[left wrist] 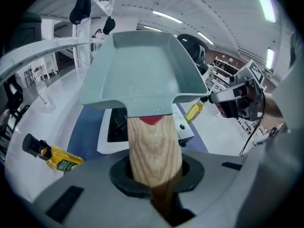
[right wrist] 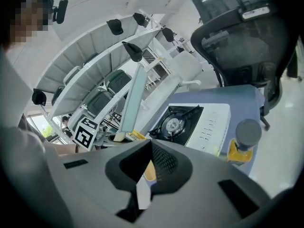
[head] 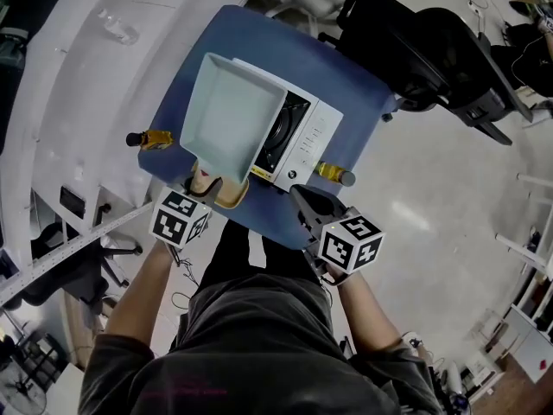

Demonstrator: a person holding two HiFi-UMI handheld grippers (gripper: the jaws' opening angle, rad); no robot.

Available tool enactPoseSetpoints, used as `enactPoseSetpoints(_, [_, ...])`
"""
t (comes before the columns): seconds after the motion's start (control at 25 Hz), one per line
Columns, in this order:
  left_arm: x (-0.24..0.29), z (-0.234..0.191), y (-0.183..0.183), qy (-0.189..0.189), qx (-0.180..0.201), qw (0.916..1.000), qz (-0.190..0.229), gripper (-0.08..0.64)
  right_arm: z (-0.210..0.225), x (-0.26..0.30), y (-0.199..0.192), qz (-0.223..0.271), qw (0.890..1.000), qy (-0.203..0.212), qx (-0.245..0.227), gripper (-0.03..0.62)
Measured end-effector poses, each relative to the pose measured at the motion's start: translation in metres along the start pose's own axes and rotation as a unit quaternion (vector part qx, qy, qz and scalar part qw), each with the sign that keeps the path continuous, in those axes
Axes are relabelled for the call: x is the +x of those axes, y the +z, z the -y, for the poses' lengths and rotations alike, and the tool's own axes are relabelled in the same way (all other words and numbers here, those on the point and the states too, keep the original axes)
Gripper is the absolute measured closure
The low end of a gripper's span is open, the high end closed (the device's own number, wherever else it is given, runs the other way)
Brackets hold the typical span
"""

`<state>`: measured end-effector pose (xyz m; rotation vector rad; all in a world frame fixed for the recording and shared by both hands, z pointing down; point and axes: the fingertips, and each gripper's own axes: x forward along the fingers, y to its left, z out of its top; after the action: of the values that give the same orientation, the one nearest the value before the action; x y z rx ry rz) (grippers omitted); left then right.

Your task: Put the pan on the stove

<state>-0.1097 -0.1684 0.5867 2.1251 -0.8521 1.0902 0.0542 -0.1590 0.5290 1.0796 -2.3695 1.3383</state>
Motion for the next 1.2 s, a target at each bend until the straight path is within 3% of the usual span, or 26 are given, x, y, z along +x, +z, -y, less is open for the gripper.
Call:
enactPoseSetpoints(0.52, [0.038,-0.040,-0.016,-0.003,0.067,0.9922,-0.105,0.503,0.008,0.015,-0.029,-0.001,0.998,-0.024,0.054,0.589])
enactPoseSetpoints(0.84, [0.051,-0.057,-0.027,-0.007,0.106,0.9816,-0.159,0.502,0.013,0.021,-0.040,0.005,0.996,-0.026,0.086,0.589])
enactPoseSetpoints(1.2, [0.062,-0.066,-0.029,-0.004,0.135,0.9717,-0.194,0.502,0.018,0.024,-0.049,0.010,0.994,-0.027,0.107,0.589])
